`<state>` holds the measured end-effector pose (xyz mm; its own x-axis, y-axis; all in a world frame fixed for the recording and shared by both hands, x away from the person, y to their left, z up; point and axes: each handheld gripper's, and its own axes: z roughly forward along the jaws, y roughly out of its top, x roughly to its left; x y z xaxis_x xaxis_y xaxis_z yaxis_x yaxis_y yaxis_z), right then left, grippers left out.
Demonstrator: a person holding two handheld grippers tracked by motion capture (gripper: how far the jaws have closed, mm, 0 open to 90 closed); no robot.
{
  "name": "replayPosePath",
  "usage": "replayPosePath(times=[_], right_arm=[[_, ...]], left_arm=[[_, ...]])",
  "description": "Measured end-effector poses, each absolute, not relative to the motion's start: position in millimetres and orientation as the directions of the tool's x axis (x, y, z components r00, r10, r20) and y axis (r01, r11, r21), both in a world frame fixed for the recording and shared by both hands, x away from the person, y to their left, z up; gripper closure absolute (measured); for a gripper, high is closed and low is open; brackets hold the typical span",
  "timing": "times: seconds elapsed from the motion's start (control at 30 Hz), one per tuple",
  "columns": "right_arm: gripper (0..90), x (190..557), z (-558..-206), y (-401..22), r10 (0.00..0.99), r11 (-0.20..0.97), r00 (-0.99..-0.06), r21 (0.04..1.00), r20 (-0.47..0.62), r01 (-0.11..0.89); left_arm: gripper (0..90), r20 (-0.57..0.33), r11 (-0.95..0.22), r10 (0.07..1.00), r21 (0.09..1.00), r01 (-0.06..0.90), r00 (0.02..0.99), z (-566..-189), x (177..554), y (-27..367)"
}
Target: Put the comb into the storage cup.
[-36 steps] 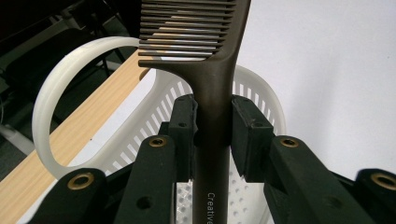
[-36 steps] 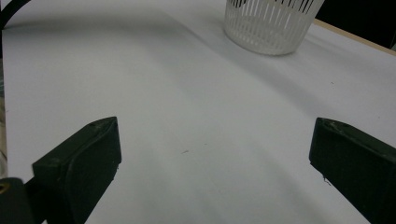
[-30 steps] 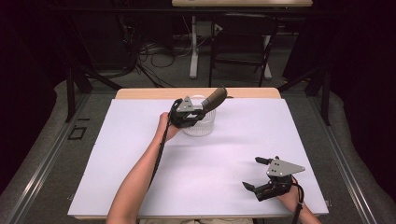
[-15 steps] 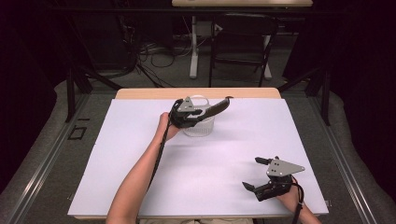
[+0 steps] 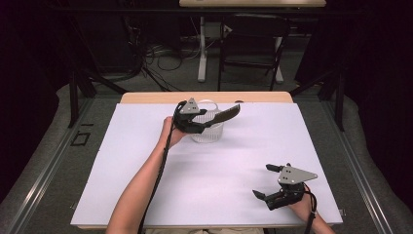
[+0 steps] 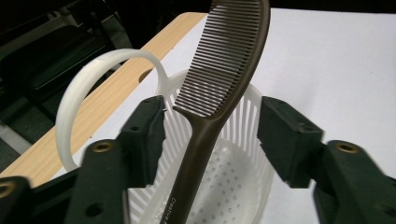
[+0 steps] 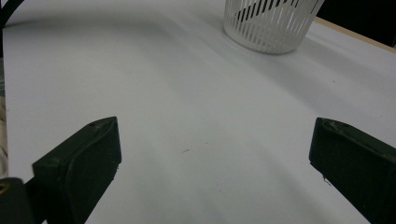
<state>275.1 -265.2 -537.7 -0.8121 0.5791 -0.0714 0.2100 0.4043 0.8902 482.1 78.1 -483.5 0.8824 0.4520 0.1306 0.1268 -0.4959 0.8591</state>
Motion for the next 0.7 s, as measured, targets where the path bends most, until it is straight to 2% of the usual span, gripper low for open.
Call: replayPosePath(times=[0.37, 0.7], right_arm=[[2.0, 275, -537, -266, 0.579, 0.405, -0.812, 0.89, -0.072, 0.209], [2.0, 275, -537, -265, 0.58, 0.403, -0.811, 0.891, -0.073, 0.208]], left_arm=[[18.7, 0.086, -0.484, 0.472, 0.858, 0.175, 0.877, -468, 468, 82], [3.9, 0.121, -0.533, 0.493, 0.824, 0.189, 0.862, -458, 454, 86]])
